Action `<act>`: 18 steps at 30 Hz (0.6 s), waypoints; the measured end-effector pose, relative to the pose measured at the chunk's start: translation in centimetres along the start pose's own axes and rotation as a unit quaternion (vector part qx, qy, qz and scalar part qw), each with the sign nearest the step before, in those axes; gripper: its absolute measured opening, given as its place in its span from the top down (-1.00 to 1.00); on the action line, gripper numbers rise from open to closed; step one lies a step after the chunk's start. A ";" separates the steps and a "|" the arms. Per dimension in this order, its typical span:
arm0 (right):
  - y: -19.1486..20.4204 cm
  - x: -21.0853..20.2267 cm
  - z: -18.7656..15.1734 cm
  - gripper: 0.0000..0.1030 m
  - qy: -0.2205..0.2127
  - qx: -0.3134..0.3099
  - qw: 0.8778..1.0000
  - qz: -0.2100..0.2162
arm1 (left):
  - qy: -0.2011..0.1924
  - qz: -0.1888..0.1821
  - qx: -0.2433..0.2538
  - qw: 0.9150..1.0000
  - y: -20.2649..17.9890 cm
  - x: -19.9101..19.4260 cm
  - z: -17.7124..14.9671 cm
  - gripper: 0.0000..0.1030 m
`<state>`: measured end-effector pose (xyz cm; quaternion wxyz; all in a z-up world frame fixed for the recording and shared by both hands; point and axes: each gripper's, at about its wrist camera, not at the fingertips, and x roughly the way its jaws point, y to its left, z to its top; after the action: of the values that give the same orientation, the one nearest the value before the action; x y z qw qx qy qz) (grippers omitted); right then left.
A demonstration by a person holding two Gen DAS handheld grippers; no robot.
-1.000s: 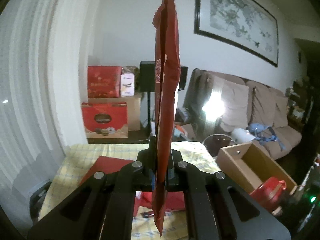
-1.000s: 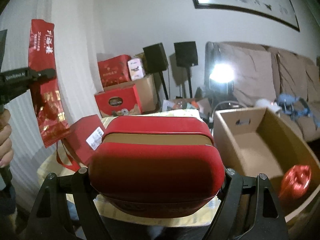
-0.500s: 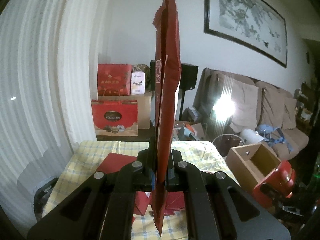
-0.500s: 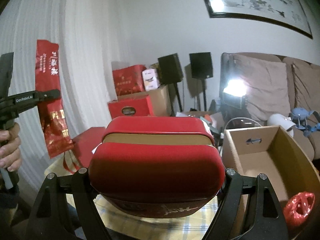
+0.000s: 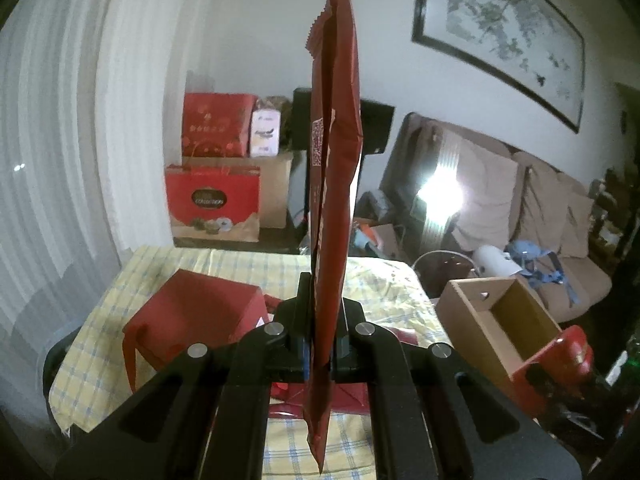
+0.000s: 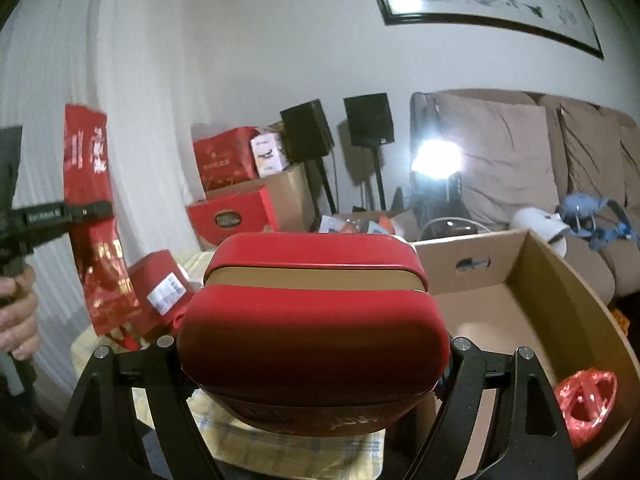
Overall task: Organize objects
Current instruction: 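Hold the red tea packet upright in the left gripper while the right gripper holds the tin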
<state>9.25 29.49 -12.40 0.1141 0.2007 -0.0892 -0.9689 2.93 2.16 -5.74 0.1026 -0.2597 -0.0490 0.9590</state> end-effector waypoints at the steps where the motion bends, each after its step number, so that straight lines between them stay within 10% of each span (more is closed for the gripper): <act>1: -0.2 -0.1 0.1 -0.61 -0.001 -0.001 1.000 -0.004 | 0.005 0.005 0.000 1.000 0.0 0.3 -0.1 0.90; 18: -2.1 -0.2 0.7 -0.61 -0.003 0.015 1.000 -0.002 | 0.016 0.010 0.025 1.000 -2.4 0.9 0.0 0.90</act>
<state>8.80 31.62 -12.12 0.1086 0.2001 -0.1032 -0.9683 2.60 4.73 -5.83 0.0998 -0.2727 -0.0204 0.9567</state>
